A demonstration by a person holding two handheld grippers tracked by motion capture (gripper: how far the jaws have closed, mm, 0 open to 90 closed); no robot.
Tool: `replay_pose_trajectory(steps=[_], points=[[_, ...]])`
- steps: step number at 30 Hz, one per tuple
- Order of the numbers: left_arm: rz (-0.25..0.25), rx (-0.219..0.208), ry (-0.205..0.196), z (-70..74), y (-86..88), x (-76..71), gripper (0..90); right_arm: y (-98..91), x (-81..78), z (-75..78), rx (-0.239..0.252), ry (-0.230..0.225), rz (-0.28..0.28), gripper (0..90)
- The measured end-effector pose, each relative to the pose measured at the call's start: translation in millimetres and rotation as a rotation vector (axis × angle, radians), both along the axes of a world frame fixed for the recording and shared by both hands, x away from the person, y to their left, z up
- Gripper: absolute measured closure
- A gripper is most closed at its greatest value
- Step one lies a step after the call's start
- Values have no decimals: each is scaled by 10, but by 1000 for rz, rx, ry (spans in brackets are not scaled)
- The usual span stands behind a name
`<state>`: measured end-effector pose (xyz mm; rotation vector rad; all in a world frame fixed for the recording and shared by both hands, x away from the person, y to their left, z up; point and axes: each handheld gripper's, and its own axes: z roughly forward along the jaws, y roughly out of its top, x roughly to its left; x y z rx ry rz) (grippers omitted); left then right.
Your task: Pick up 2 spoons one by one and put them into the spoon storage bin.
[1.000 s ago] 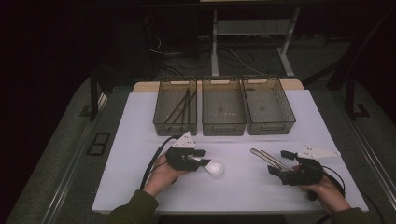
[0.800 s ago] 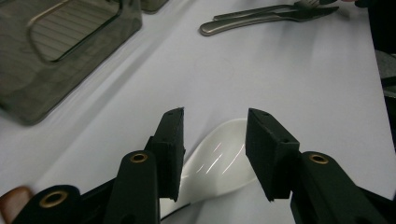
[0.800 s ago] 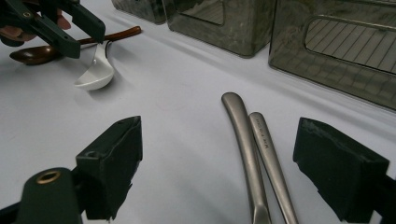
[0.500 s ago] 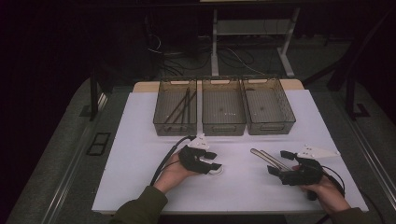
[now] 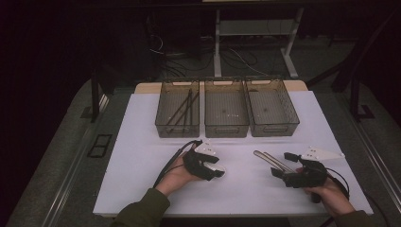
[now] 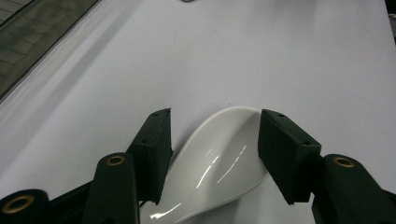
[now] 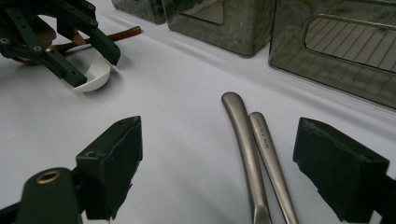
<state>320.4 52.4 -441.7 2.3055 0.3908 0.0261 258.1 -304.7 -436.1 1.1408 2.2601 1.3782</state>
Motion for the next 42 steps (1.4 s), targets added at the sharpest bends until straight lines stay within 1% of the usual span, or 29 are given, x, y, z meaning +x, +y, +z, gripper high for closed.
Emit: replay_pose_trajectory(steps=[3, 7, 9, 12, 17, 27, 28, 31, 33, 37, 42], points=[[-13, 8, -7, -4, 3, 1, 429, -1, 0, 1, 1, 0, -1, 154], [-24, 12, -1, -21, 9, 6, 429, -2, 0, 2, 2, -1, -1, 154], [-39, 23, 1, -27, 22, 15, 429, -2, -1, 2, 3, -1, -1, 154], [-51, 18, 5, -32, 32, 16, 433, -2, -2, 5, 4, 1, -1, 154], [-83, 23, -6, -28, 51, 8, 454, -5, -2, 7, 4, 0, 0, 154], [-120, 45, -54, -24, 76, -8, 528, -7, -3, 8, 3, -3, 1, 154], [-127, 54, -61, -20, 81, -5, 536, -7, -2, 8, 3, -3, 1, 154], [-137, 61, -80, -16, 88, -12, 566, -7, -2, 8, 2, -2, 1, 154], [-136, 60, -85, -16, 88, -25, 586, -6, -2, 8, 2, -2, 1, 154], [-151, 74, -117, -3, 90, -37, 631, -7, -2, 9, 2, -3, 2, 154], [-159, 77, -139, 6, 91, -46, 688, -7, -3, 10, 1, -3, 2, 155]])
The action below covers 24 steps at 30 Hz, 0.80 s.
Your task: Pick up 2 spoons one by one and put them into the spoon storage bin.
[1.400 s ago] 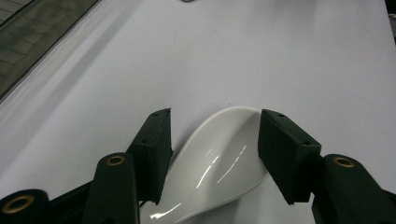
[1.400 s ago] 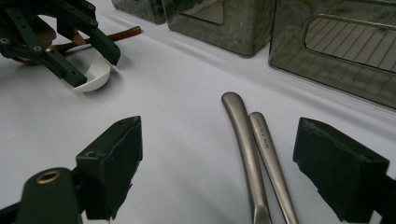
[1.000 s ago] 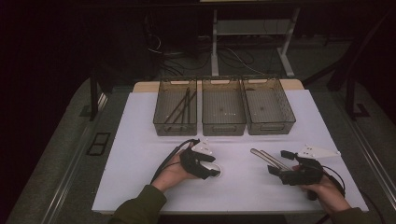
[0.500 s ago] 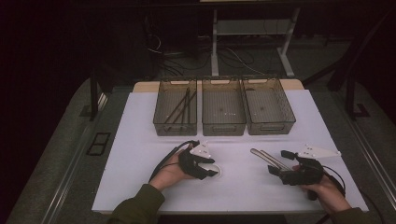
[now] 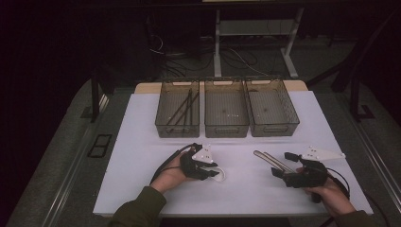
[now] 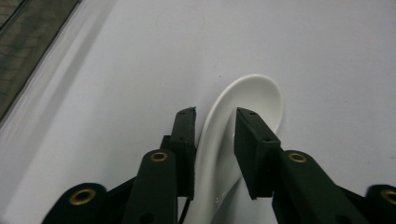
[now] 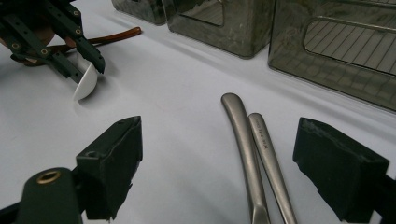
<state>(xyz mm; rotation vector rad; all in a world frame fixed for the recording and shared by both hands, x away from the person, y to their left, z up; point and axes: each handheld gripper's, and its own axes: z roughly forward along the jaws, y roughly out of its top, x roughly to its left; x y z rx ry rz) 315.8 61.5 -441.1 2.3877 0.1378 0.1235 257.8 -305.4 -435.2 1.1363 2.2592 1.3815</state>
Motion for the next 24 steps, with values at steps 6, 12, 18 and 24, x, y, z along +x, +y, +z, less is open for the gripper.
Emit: replay_pose_trajectory(steps=[6, 12, 18, 24], points=[[-1, -19, -3, 9, 1, -12, 751, 1, 0, 0, -1, 1, -1, 155], [-10, -30, 0, 25, 1, -23, 793, 0, 1, 1, 0, -2, -1, 155], [-21, -43, 4, 40, 5, -27, 823, -2, 1, 2, 0, -2, -1, 154], [-35, -46, 2, 55, 1, -41, 841, -2, 1, 2, 0, -2, -1, 155]])
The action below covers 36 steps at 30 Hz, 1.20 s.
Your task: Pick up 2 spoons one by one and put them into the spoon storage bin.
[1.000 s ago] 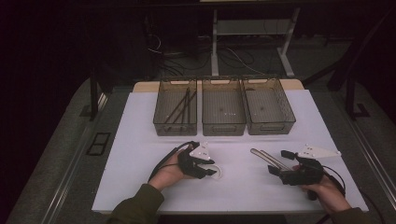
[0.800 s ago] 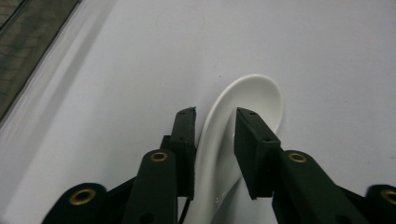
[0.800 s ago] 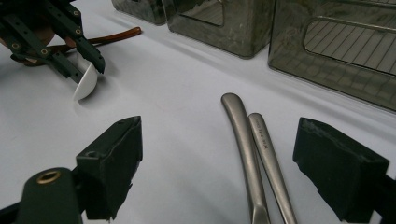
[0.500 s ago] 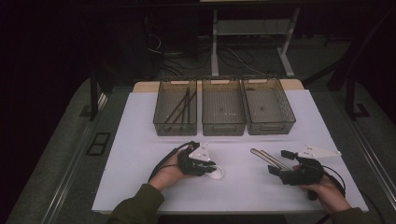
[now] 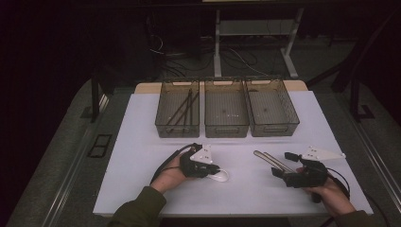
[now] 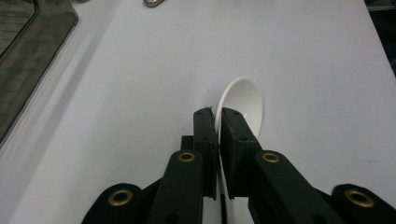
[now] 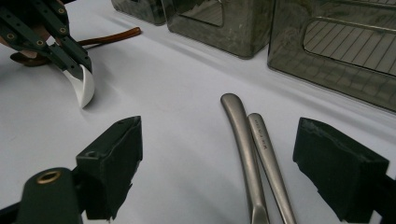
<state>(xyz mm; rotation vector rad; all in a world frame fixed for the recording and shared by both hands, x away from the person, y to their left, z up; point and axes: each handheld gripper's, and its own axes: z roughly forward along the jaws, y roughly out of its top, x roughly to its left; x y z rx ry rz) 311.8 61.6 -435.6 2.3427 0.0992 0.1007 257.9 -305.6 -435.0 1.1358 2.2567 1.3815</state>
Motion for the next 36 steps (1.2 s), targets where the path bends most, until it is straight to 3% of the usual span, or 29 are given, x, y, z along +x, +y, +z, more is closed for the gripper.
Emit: replay_pose_trajectory(steps=[11, 15, 22, 28, 36], points=[[-2, 17, -39, 35, -52, -38, 850, -5, 0, 3, 0, -4, 0, 154], [31, -8, -40, 68, -64, -34, 850, -5, -3, 6, 2, -2, -3, 155], [68, -15, -45, 135, -101, 63, 850, -9, -3, 10, 4, -3, -5, 155], [59, 3, -38, 129, -155, 133, 850, -13, -3, 14, 8, -5, -5, 155], [54, 3, -56, 190, -222, 196, 850, -14, -3, 20, 13, -10, -1, 154]])
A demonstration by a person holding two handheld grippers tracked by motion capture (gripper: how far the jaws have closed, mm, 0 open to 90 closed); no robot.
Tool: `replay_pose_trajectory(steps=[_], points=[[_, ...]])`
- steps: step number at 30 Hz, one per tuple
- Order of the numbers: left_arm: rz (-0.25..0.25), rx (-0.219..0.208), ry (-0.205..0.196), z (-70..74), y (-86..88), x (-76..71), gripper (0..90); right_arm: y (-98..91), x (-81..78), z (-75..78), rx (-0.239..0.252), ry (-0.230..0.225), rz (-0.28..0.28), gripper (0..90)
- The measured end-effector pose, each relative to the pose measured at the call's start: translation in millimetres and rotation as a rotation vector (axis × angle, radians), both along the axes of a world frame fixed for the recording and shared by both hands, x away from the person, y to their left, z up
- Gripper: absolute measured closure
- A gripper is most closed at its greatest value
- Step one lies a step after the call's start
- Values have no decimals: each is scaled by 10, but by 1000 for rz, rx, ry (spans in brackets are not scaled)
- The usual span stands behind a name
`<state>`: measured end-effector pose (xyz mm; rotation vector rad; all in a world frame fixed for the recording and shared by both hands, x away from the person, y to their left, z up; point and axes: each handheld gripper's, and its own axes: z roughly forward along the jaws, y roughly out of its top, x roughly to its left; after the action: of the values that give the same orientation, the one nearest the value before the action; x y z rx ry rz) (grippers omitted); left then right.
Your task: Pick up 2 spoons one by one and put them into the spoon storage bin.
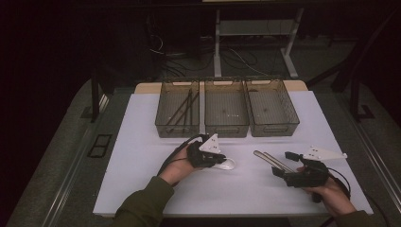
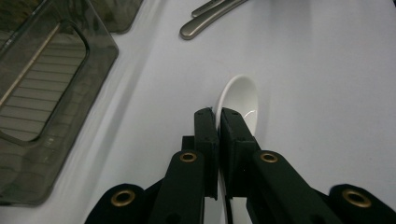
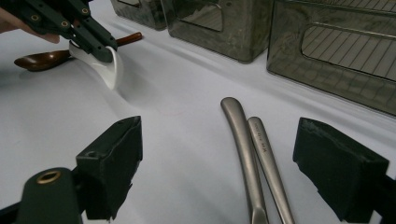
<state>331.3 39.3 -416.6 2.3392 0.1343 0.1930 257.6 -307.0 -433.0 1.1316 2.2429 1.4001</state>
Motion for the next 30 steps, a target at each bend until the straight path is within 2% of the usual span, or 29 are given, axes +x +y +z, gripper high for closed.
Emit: replay_pose_trajectory(steps=[2, 10, 30], points=[[-1, 2, -6, 24, -4, 25, 850, 2, -1, 0, 4, -2, -2, 154], [12, -32, -22, 145, -9, 140, 850, 9, -3, 2, 1, 5, -1, 154], [17, -46, -75, 482, -129, 480, 850, 7, -6, 1, 8, 10, 0, 154]])
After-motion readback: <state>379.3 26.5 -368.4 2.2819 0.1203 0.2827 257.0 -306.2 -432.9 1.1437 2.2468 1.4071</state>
